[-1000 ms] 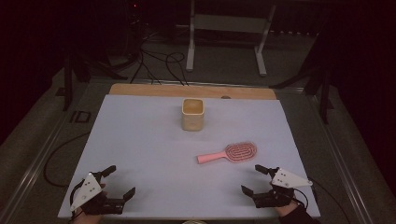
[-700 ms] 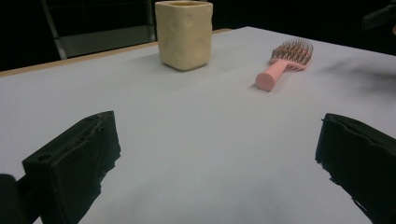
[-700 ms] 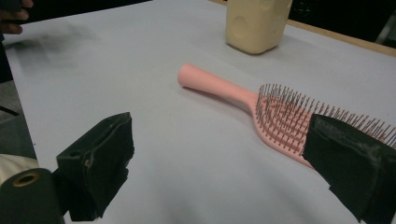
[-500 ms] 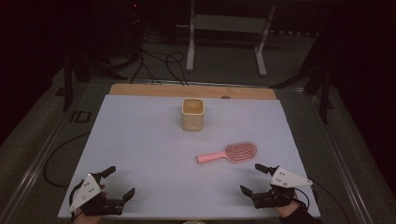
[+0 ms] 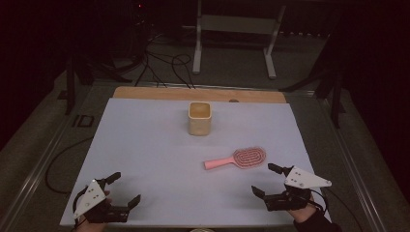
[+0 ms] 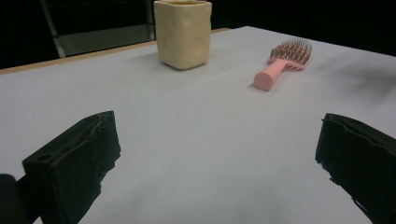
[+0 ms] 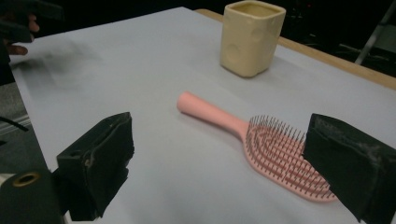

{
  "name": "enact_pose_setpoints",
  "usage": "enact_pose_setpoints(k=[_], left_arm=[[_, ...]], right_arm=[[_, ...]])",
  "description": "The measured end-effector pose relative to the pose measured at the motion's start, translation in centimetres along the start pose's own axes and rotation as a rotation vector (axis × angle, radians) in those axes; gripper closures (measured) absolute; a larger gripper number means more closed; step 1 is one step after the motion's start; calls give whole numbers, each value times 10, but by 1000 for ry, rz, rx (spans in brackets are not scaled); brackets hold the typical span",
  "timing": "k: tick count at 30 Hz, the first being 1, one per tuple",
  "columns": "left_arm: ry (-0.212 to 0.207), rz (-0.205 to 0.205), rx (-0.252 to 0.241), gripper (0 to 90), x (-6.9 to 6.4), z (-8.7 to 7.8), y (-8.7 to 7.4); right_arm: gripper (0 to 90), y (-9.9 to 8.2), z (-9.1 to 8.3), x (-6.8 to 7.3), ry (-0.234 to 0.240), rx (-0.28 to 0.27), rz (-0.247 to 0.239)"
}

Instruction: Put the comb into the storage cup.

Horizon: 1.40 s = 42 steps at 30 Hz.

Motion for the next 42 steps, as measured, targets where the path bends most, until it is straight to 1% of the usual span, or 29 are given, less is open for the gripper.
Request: enact_pose_setpoints(k=[2, 10, 12, 15, 23, 26, 30, 31, 32, 33, 34, 36, 38, 39, 41, 42], left_arm=[[-2, -2, -1, 4, 0, 0, 0], [-4, -3, -2, 4, 0, 0, 0], [-3, 1, -1, 4, 0, 0, 0], [-4, -2, -1, 4, 0, 0, 0], [-4, 2, 3, 4, -1, 1, -1], [-6, -1, 3, 4, -1, 1, 0], [-9, 0, 6, 4, -1, 2, -1], [-9, 0, 6, 4, -1, 1, -1], [-9, -1, 5, 4, -1, 1, -1], [-9, -1, 5, 4, -1, 1, -1], [-8, 2, 5, 4, -1, 1, -1], [-10, -1, 6, 4, -1, 1, -1], [-10, 0, 4, 4, -1, 1, -1], [-11, 1, 2, 4, -1, 1, 0], [-10, 5, 0, 4, -1, 1, 0], [-13, 3, -1, 4, -1, 1, 0]], right_arm=[[85, 4, 0, -1, 4, -8, 4], [85, 17, 3, -7, 2, 0, -8], [85, 21, 5, -9, 4, -1, -3], [85, 27, 10, -13, 4, -1, -5], [85, 38, 20, -13, 17, -1, -26], [86, 42, 28, -13, 25, 6, -35], [85, 45, 35, -12, 36, 1, -24], [85, 46, 39, -12, 40, 3, -36], [85, 46, 39, -12, 40, 3, -36], [86, 47, 43, -12, 50, 5, -31], [86, 47, 43, -12, 50, 5, -31], [86, 49, 51, -12, 60, 2, -27], [86, 50, 53, -11, 62, 5, -26], [86, 50, 58, -10, 69, 6, -29], [86, 51, 62, -9, 78, 5, -19], [86, 51, 62, -9, 78, 5, -19]])
Point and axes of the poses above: each handheld gripper's, and its own axes: z roughly forward along the jaws, y roughly out of its top, x roughly to its left, the point moved 8 cm from there along z, roughly forward along the jaws, and after that the axes turned 10 degrees about -z, right-handed, at the moved point
